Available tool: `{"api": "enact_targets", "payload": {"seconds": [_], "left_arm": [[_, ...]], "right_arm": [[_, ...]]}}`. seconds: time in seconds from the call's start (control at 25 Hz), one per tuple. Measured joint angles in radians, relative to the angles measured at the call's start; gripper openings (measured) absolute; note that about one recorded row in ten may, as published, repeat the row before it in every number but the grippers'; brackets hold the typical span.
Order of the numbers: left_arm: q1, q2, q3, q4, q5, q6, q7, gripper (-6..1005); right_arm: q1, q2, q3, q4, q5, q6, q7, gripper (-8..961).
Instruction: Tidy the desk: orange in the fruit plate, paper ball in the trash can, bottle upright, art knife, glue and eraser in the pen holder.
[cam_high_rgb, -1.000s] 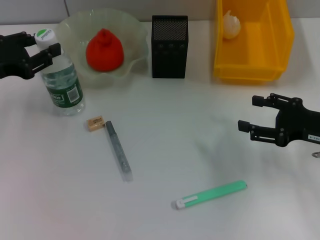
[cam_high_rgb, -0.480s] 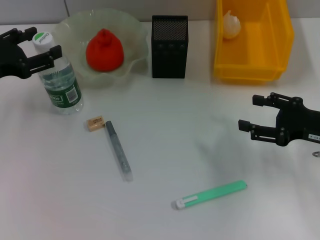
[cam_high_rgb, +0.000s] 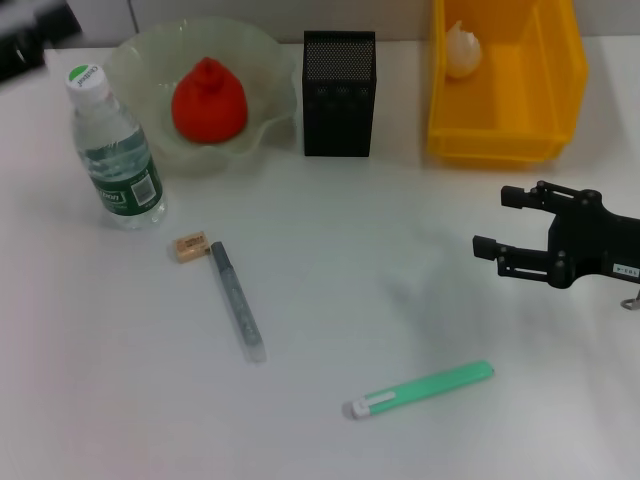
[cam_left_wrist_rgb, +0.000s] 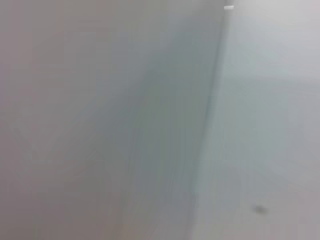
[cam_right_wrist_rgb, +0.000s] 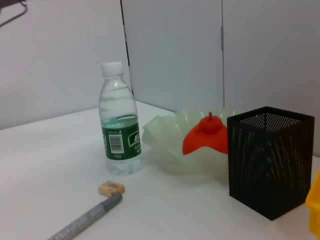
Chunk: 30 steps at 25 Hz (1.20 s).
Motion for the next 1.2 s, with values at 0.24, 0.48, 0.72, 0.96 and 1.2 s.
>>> {"api": "enact_targets", "payload": {"seconds": [0.24, 0.48, 0.72, 0.96, 1.2], "left_arm": [[0.003, -0.021, 0.151, -0.044, 0.098, 0.053, 0.065, 805], [0.005, -0.072, 0.183, -0.139, 0.298, -0.005, 0.299, 804], [0.008, -0.093, 0.184, -0.167, 0.461, -0.110, 0.366, 804], [0.030, -0.115, 0.182, -0.170, 0.490, -0.167, 0.448, 803], [0.031, -0.119, 0.181, -0.193, 0.489, -0.174, 0.459, 802]], "right_arm": [[0.015, 0.003, 0.000, -0.003, 0.000, -0.011, 0.015, 786], [0.026, 0.003, 0.000, -0.003, 0.007, -0.012, 0.025, 786], [0.037, -0.001, -0.002, -0.002, 0.008, -0.015, 0.034, 786], [0.061, -0.002, -0.013, -0.098, 0.006, -0.112, 0.214, 785], [0.079, -0.002, -0.078, -0.395, -0.055, -0.264, 0.565, 785]]}}
